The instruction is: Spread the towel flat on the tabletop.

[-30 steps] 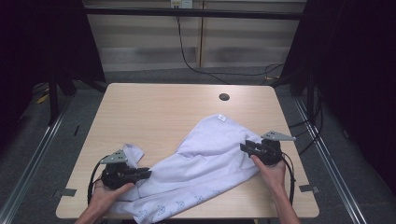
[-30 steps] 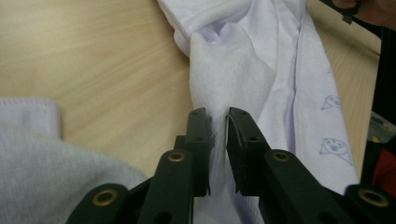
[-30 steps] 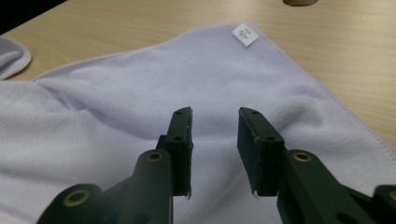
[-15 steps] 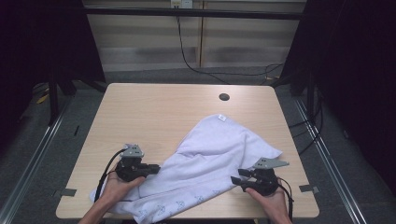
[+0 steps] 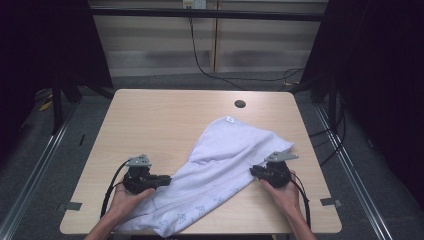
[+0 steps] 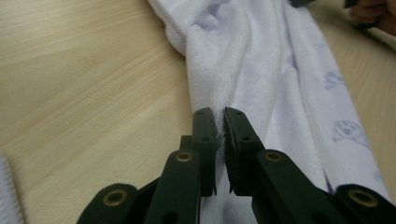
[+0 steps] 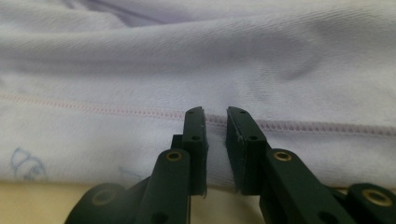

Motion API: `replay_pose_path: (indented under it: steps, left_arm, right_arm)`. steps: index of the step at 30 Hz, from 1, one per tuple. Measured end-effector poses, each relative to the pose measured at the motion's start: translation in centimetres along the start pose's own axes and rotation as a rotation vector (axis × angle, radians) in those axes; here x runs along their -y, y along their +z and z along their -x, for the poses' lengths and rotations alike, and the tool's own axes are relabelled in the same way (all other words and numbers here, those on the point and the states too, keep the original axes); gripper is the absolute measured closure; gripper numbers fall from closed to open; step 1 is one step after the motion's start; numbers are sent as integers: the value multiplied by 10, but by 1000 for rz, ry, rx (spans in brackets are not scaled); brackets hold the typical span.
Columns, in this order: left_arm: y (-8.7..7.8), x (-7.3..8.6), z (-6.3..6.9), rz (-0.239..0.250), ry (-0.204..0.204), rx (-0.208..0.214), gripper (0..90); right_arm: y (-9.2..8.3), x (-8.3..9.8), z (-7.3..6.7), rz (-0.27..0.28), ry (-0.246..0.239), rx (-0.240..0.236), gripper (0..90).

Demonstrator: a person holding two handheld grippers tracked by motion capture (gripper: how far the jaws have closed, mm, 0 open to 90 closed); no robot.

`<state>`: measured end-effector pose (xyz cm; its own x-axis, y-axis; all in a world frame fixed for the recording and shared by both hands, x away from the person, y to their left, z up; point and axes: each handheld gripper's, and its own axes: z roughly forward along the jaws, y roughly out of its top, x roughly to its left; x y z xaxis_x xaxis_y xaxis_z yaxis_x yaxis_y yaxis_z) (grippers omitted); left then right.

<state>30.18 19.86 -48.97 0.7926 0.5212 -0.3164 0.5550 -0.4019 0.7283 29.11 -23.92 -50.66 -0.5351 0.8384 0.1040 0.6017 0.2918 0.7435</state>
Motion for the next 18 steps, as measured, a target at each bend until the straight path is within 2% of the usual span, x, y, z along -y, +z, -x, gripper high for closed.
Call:
replay_pose_path:
  steps: [3,6,8,10,11,12,15,16,18]
  left_arm:
    - [3,0,4,-9,8,8,794]
    - [4,1,5,-6,7,15,779]
    - [2,0,5,-2,9,16,756]
    - [-1,0,2,11,0,16,728]
    - [-2,0,1,13,-1,23,707]
    - [-3,0,1,13,4,11,688]
    - [0,1,-2,-5,1,-2,659]
    - [3,1,-1,-15,5,2,664]
    - [7,0,1,-39,26,11,765]
  right_arm:
    - [17,-16,10,-1,5,29,776]
    - [32,-28,19,12,32,36,761]
    - [38,-34,21,20,47,29,677]
    - [36,-37,17,45,60,28,647]
    - [32,-38,12,59,49,15,632]
    - [28,-39,5,80,38,-1,626]
    - [16,-37,-22,92,0,-108,605]
    - [15,-36,-32,75,-23,-139,597]
    - [17,-31,-55,59,-44,-218,596]
